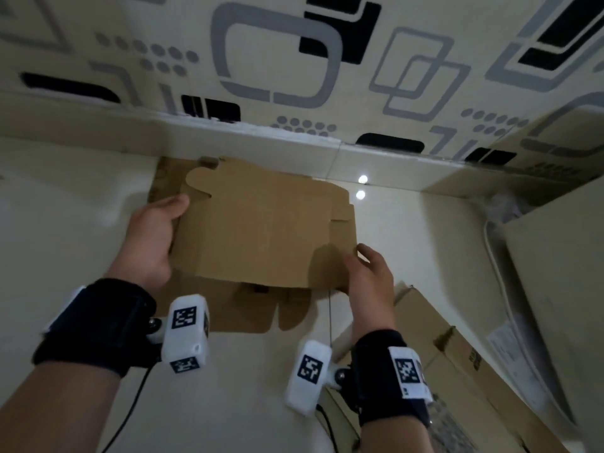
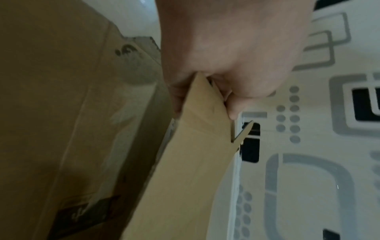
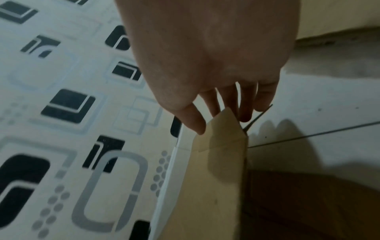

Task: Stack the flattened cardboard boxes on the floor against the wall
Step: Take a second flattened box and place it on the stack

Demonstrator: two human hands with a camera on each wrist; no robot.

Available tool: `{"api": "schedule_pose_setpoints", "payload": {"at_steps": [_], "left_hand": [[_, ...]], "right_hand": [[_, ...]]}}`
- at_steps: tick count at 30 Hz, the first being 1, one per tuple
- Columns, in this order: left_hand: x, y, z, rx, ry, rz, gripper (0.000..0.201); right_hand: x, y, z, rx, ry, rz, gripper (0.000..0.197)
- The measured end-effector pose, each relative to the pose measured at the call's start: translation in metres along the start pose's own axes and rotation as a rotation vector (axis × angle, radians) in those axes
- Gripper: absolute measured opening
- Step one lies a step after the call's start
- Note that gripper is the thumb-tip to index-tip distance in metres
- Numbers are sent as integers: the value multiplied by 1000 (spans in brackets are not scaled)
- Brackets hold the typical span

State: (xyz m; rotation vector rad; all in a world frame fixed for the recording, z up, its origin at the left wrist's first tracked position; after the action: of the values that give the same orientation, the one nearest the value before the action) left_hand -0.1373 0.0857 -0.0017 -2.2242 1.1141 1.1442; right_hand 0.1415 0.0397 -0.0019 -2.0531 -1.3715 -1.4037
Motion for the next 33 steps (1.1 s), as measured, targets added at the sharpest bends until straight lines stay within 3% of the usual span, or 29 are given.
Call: {"api": "schedule_pose_setpoints", "payload": {"at_steps": [3,7,10,13,17,23,27,30,33], "left_hand": [[1,17,6,-30,46,-44,39],[5,28,7,-29,75,-93,27],[6,34,8,-30,49,-104,30],[6,38,11,3,24,-134,40],[8,40,19,57,12,-207,30],[12,46,17,-47,-202,70,71],[15,44,7,-61,-270,109,70],[15,40,-1,-70,-366,163,63],[19,30,-12,-39,-461,294,73]], "right_hand": [[-2,-15,-5,41,38,-68,47],[-9,-27,-5,38,1,-78,45],[-13,-31,-5,40,-79,67,34],[-17,-33,-5,5,-95,149,38],[-25,-46,-10,52,-172,227,44],[-30,-59,-20,199,-195,262,70],[-29,-63,-22,299,-129,217,50],[-30,-66,-27,306,-110,127,72],[-24,-60,-29,207,-74,62,92]]}}
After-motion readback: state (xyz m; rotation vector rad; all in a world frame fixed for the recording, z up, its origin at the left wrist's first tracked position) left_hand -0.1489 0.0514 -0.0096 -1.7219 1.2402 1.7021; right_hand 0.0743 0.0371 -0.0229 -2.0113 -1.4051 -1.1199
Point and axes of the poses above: each hand's wrist, its own z-axis towards the middle knuckle, its own y-axis out of the back of the hand, x = y × z, the point moved 3 cm from there along z, towards the middle knuckle, and after that the axes turned 11 degrees about -x, right-handed, at the moved point
